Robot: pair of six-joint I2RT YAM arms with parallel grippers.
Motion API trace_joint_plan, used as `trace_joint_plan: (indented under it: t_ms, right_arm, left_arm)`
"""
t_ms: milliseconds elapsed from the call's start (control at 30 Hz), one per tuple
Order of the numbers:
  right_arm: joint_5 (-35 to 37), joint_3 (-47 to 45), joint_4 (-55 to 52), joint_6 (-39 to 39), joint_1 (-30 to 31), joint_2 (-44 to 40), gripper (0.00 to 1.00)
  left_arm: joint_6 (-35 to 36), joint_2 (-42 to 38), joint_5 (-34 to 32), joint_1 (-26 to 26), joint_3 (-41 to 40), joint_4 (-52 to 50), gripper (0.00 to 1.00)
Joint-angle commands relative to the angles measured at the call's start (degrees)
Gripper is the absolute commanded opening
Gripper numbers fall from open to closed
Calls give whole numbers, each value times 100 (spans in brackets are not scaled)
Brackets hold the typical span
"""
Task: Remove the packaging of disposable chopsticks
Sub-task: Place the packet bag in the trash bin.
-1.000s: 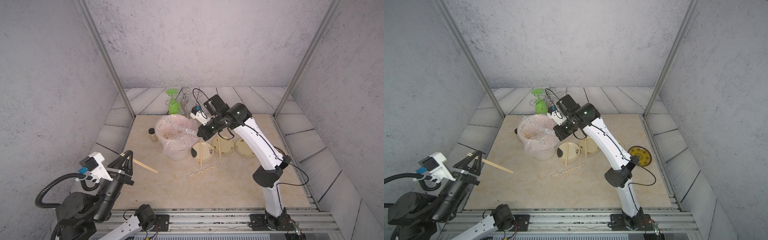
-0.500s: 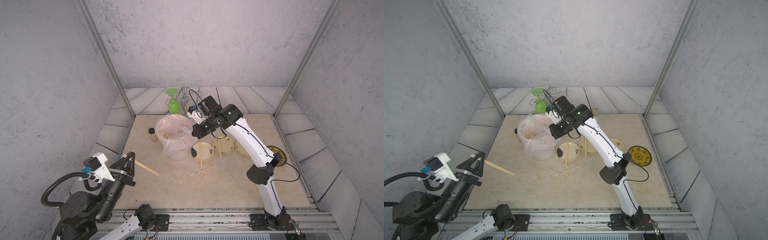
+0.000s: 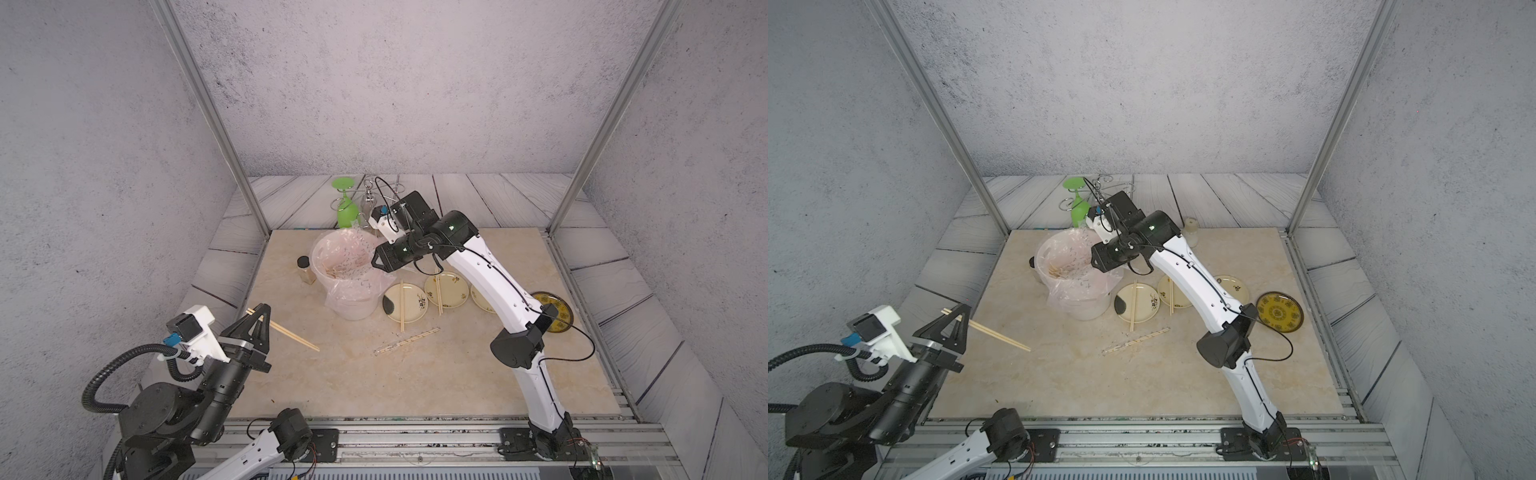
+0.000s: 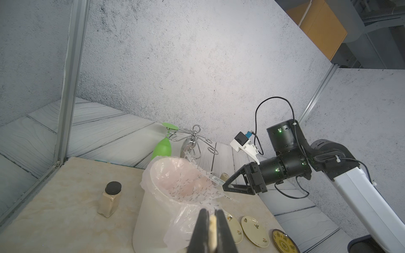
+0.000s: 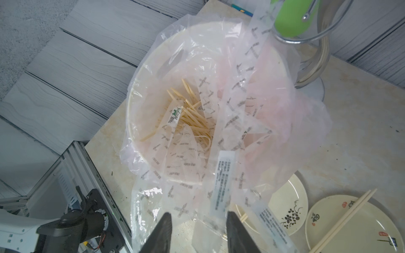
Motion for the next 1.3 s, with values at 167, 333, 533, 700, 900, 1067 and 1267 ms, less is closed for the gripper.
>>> trace_joint_plan:
  t_ms: [167,333,533,700,900,1067,1267]
  right_arm:
    - [-812,-236,87,-192,359,-164,46]
    - [-415,-139,194,-264,552,-7,46]
    - [-522,-135,669,-249,556,51,51]
    - [-1285,-106,1112,254,530,340,56]
    - [-1937,-166,813,758,543,609,55]
    - [-1976,-691,586,781,581,221,56]
    - [-1975,-1114,554,820,590,-241,63]
  left_arm:
    - [-46,186,96,24,-78,186,0]
    - [-193,229,203,31,-141,179,0]
    - [-258,148,152,24,-237,202,0]
    - [-208,176,97,32,-238,243,0]
    - [-223,142,44,25,-188,188,0]
    - [-259,125,35,25,-241,204,0]
    - [-266,185,30,28,-320,323,0]
